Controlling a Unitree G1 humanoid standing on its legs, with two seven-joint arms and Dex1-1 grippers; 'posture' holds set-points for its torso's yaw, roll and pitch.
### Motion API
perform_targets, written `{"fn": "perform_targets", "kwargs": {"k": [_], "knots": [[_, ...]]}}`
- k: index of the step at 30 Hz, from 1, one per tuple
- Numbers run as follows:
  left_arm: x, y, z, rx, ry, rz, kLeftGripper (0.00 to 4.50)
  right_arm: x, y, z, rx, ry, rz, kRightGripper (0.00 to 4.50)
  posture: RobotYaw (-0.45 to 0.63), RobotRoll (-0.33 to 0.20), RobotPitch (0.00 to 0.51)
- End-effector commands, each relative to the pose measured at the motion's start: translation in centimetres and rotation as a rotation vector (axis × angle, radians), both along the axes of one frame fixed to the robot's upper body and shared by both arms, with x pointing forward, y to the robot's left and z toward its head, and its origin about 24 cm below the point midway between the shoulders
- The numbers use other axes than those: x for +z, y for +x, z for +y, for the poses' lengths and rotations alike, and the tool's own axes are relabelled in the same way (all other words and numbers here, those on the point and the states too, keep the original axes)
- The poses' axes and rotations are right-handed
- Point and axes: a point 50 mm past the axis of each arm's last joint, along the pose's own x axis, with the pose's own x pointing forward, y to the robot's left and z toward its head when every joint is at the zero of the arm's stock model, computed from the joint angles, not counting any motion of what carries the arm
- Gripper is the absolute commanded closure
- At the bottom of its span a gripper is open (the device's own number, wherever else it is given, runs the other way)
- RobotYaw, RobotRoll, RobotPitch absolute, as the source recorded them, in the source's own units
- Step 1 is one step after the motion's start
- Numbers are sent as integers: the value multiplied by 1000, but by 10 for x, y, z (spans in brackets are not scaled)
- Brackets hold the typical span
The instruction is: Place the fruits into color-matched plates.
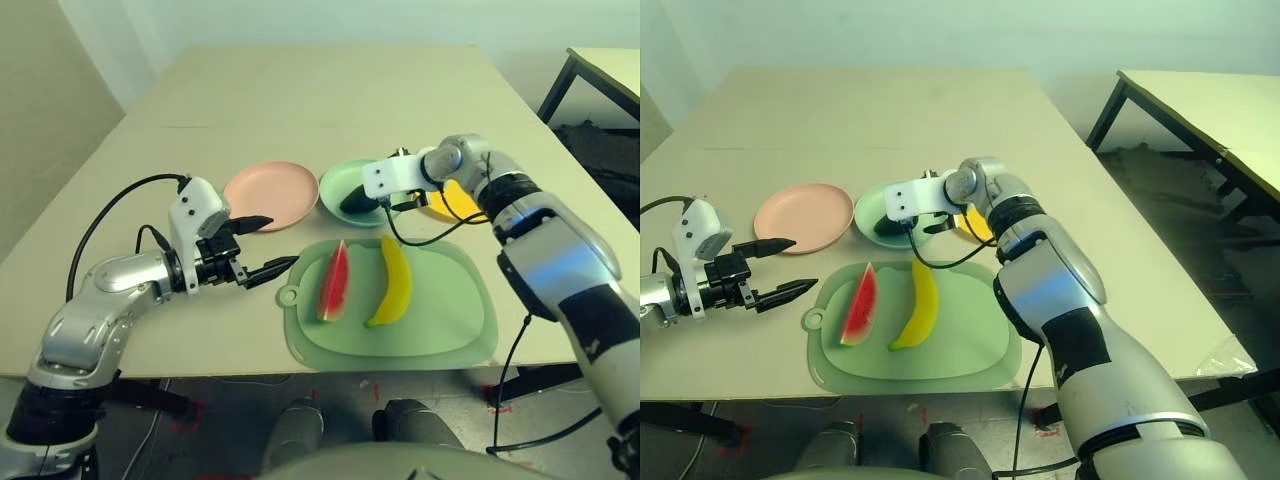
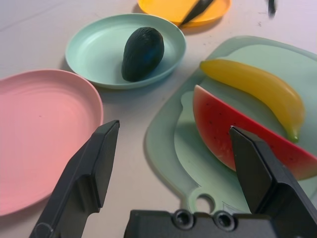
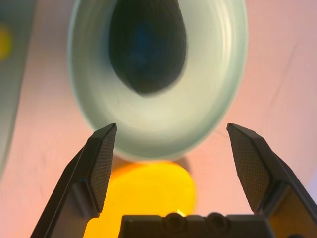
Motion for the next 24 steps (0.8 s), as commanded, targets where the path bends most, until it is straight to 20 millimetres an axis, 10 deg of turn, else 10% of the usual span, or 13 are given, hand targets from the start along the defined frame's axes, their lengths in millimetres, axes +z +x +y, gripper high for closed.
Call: {"fn": "perform_targets", "kwargs": {"k": [1, 10, 24], "knots": [[-4, -4, 1, -67, 11, 21, 0, 7, -14, -2, 228, -177, 26, 24, 63, 0, 22], [0, -16, -5, -286, -42, 63, 0, -7, -63, -1, 613, -345, 181, 24, 53, 0, 20], [9, -18, -13, -422, -7, 66, 0, -30, -95, 30, 638, -337, 288, 24, 76, 0, 24]]}}
